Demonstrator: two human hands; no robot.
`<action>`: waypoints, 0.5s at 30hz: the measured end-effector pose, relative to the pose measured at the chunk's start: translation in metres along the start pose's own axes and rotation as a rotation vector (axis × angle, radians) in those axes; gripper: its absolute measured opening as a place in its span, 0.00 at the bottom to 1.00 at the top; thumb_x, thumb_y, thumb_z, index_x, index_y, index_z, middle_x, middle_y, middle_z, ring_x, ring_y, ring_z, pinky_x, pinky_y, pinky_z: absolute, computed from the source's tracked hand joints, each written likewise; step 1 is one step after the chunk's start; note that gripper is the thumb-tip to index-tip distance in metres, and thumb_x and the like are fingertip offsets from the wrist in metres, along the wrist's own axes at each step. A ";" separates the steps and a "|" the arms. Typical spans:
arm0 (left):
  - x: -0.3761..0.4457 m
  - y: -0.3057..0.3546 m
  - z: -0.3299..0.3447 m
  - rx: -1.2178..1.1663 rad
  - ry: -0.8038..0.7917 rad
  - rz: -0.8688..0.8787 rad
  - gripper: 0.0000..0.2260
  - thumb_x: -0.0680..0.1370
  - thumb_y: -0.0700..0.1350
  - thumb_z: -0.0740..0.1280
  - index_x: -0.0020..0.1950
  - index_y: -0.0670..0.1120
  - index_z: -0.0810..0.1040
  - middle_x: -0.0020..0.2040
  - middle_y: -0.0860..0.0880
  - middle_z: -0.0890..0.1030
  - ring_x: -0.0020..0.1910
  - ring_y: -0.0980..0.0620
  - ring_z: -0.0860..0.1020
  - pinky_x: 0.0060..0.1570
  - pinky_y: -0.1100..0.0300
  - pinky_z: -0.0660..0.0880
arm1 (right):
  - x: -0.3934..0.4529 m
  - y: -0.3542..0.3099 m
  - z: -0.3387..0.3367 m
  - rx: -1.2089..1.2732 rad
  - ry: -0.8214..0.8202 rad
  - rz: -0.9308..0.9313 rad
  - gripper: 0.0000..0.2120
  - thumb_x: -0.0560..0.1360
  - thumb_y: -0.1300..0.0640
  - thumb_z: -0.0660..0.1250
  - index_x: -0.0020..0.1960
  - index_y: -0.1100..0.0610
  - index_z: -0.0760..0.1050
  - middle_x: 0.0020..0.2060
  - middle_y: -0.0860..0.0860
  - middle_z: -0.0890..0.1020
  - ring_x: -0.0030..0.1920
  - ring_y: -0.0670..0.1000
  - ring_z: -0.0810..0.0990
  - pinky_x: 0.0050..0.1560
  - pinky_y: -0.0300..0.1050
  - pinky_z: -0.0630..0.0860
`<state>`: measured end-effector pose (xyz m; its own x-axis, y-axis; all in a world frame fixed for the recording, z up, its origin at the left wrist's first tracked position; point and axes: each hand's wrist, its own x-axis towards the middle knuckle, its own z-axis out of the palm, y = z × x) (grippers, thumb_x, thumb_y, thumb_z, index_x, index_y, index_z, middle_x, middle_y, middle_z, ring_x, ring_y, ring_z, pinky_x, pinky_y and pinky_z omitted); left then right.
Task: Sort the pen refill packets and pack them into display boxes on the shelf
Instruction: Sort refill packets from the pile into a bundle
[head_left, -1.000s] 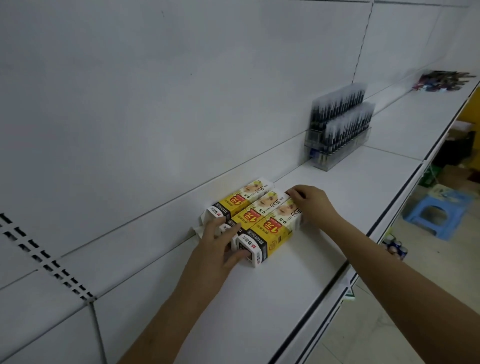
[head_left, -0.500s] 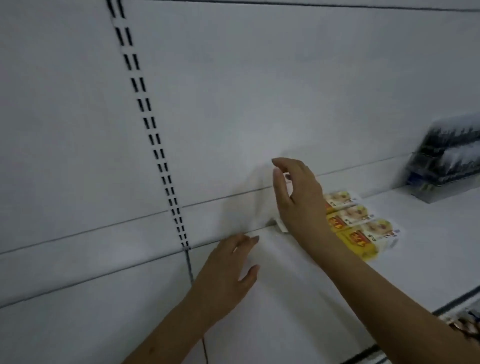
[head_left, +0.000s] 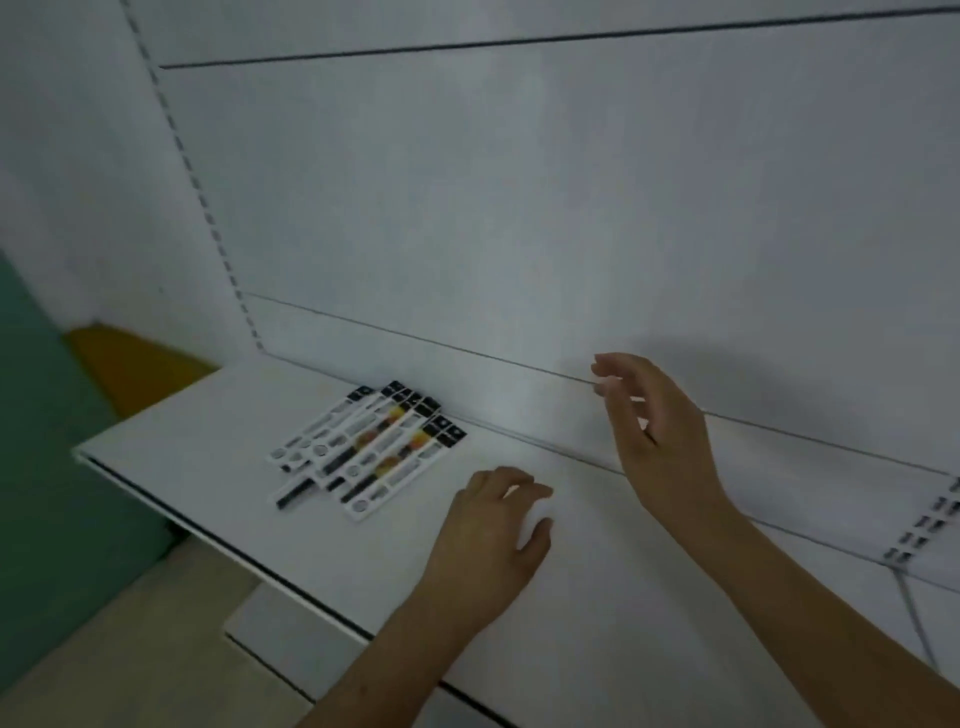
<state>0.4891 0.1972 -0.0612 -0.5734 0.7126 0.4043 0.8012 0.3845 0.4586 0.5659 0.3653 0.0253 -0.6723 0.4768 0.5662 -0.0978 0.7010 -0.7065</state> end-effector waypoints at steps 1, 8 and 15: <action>-0.002 -0.024 -0.013 0.018 0.027 -0.027 0.19 0.78 0.56 0.58 0.63 0.52 0.79 0.61 0.53 0.77 0.61 0.53 0.73 0.60 0.54 0.74 | 0.004 -0.006 0.025 0.010 -0.023 0.022 0.12 0.82 0.52 0.58 0.62 0.52 0.75 0.55 0.43 0.81 0.53 0.41 0.80 0.50 0.29 0.73; 0.005 -0.178 -0.093 0.138 0.285 -0.250 0.15 0.75 0.50 0.67 0.60 0.50 0.79 0.60 0.47 0.76 0.60 0.45 0.71 0.56 0.46 0.73 | 0.007 -0.021 0.177 0.026 -0.244 0.295 0.07 0.80 0.56 0.62 0.54 0.47 0.77 0.47 0.44 0.83 0.46 0.45 0.83 0.49 0.48 0.80; 0.036 -0.237 -0.119 0.141 -0.130 -0.516 0.35 0.74 0.68 0.63 0.73 0.46 0.67 0.69 0.44 0.68 0.67 0.44 0.65 0.63 0.53 0.64 | -0.005 -0.029 0.250 -0.553 -0.394 0.092 0.24 0.79 0.41 0.57 0.72 0.45 0.68 0.68 0.47 0.71 0.66 0.51 0.69 0.65 0.45 0.66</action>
<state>0.2584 0.0623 -0.0612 -0.8792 0.4738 0.0498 0.4418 0.7717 0.4575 0.3884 0.2097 -0.0630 -0.8868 0.3926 0.2438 0.2915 0.8845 -0.3642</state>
